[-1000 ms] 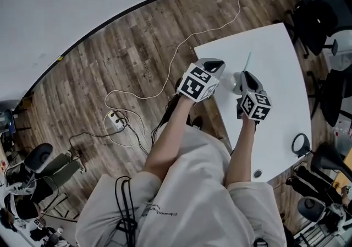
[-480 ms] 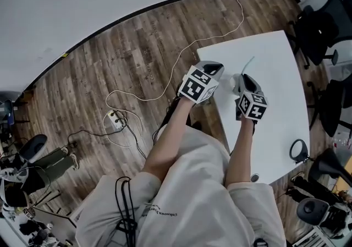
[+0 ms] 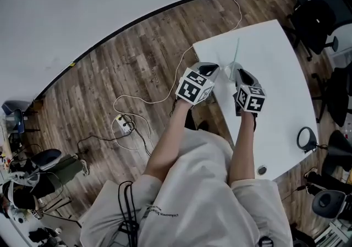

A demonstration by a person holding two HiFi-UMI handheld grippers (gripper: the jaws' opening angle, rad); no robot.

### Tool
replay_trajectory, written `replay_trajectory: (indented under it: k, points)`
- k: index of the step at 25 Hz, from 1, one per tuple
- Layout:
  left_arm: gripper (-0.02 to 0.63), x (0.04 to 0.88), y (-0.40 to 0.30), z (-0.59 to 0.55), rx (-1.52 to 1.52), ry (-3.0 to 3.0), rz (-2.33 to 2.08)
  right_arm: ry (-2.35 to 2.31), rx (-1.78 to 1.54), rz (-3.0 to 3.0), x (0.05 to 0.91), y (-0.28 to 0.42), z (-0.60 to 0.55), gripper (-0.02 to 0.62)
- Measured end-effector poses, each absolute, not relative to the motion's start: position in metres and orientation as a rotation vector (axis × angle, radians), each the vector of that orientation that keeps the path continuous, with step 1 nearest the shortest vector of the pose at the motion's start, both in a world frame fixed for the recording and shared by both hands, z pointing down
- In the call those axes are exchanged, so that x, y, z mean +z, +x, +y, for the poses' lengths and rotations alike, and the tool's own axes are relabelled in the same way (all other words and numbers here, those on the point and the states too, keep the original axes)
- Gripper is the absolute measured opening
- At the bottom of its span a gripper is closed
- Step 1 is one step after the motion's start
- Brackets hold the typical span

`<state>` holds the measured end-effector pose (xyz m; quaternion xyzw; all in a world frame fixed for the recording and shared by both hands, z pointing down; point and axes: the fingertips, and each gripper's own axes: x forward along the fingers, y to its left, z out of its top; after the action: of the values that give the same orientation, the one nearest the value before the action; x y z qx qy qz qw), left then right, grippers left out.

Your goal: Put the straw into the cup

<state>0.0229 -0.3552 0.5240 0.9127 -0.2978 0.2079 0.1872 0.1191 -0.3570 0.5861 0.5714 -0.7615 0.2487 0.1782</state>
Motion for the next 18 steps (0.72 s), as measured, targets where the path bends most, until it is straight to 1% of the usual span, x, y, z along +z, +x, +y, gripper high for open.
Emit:
replay_trajectory:
  k: [9, 18]
  points:
    - [0.002, 0.522, 0.036, -0.304, 0.606, 2.587, -0.874, 1.632, 0.671, -2.208, 0.567, 0.125, -0.314, 0.064]
    - [0.002, 0.531, 0.023, -0.286, 0.612, 2.545, -0.935, 1.657, 0.699, -2.217, 0.567, 0.123, -0.296, 0.045]
